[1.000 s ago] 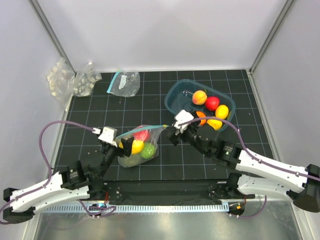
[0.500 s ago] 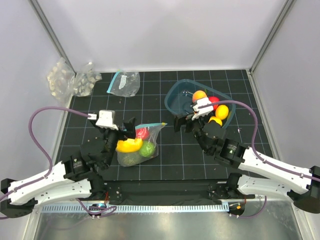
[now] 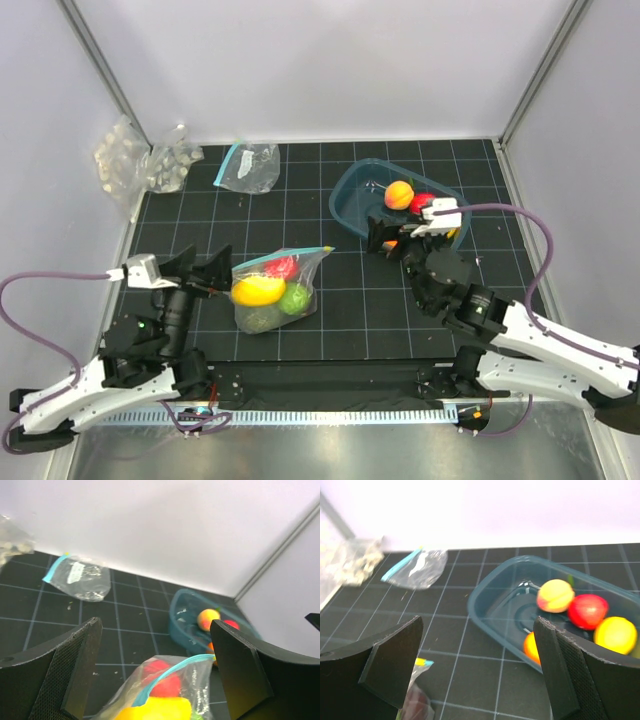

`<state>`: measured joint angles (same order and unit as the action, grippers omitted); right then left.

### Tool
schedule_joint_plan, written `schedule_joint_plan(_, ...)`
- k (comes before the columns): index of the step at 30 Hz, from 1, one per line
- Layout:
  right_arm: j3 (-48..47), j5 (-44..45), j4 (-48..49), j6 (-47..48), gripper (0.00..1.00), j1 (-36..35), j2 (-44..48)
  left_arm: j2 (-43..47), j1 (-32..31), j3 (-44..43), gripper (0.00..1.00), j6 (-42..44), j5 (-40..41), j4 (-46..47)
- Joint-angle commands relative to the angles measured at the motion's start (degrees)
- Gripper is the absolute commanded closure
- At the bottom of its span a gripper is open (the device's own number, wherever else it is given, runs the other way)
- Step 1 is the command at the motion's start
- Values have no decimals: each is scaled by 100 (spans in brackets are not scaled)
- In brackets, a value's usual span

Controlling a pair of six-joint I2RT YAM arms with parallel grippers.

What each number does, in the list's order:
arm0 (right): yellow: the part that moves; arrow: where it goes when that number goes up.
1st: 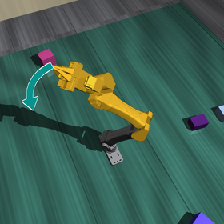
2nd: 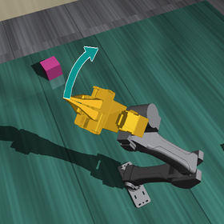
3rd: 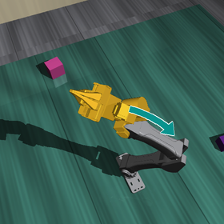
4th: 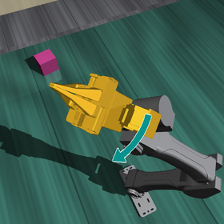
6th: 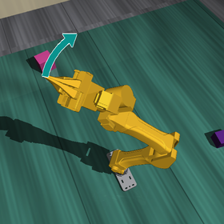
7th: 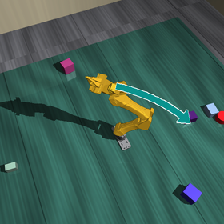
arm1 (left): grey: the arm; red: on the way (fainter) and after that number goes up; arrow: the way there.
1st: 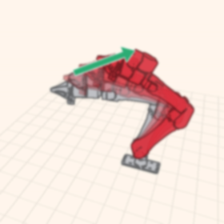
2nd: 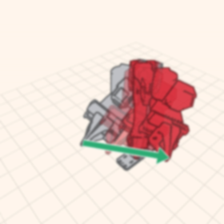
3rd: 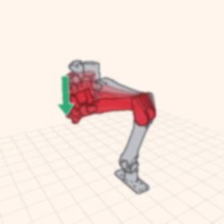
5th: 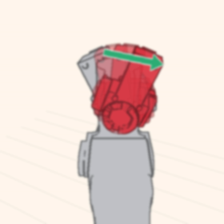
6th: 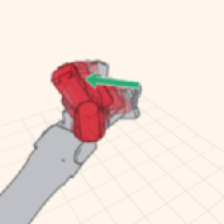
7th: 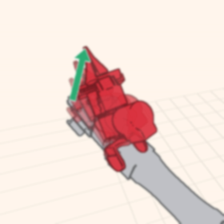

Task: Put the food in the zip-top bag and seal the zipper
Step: Reset both arms

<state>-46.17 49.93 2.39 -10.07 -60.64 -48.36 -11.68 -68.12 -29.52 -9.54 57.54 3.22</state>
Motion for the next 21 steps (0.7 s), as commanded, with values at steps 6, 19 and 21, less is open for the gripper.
schedule_joint_plan(6, 653, 756, 885, 242, 0, -18, 959, 948, 18, 385, 8, -224, -682, 266)
schedule_joint_plan(19, 812, 158, 1000, 426, 0, -18, 1189, 790, 18, 456, 9, -92, -665, 460)
schedule_joint_plan(21, 820, 148, 991, 461, 1, -18, 1171, 764, 9, 438, 9, -92, -647, 460)
